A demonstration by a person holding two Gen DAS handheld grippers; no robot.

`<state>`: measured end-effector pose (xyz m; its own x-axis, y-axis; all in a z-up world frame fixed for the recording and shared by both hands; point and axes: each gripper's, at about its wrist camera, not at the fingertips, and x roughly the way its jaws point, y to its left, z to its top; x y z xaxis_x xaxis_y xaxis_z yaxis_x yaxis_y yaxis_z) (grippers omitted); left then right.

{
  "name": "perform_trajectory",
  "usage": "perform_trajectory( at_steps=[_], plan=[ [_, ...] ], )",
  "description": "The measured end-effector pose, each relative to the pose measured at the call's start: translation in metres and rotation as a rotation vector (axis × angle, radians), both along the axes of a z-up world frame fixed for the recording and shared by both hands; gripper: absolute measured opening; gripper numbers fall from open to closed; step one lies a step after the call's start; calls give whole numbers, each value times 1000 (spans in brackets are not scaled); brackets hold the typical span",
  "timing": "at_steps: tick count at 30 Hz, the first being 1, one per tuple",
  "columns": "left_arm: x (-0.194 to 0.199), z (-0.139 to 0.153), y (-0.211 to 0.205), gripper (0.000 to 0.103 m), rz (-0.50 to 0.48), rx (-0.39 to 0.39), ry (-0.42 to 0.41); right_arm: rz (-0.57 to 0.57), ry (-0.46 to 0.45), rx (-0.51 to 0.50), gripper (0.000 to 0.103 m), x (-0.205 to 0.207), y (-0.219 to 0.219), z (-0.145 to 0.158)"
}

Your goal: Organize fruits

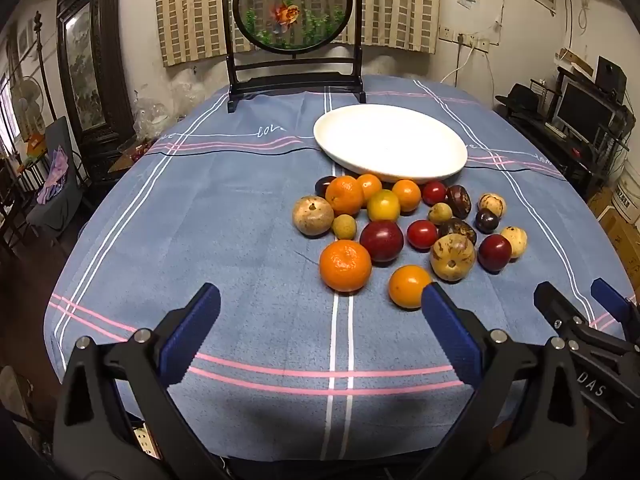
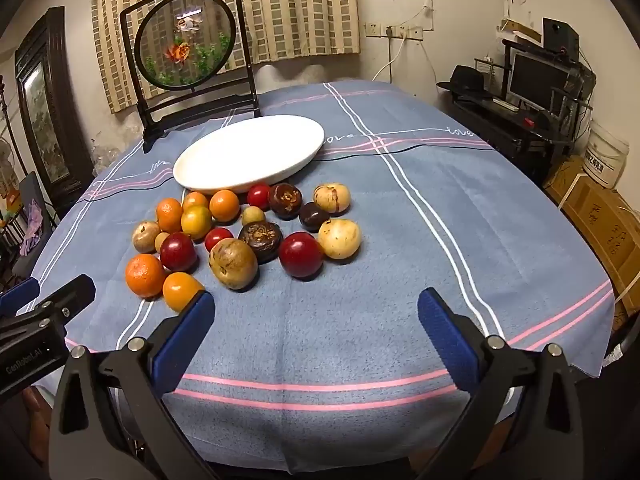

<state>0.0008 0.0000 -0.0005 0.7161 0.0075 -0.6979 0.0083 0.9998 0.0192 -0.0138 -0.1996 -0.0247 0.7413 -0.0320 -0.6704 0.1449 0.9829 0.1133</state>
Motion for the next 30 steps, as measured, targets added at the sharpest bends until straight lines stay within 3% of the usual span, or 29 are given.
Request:
perform_trajectory(
  at_steps=[13, 30],
  plan=[
    [2, -5, 2, 101, 12, -6, 20, -1, 1, 65, 102, 2, -2, -9],
    [2, -6, 2, 101, 16, -8, 26, 8, 5, 51, 102, 3, 0, -10]
  ],
)
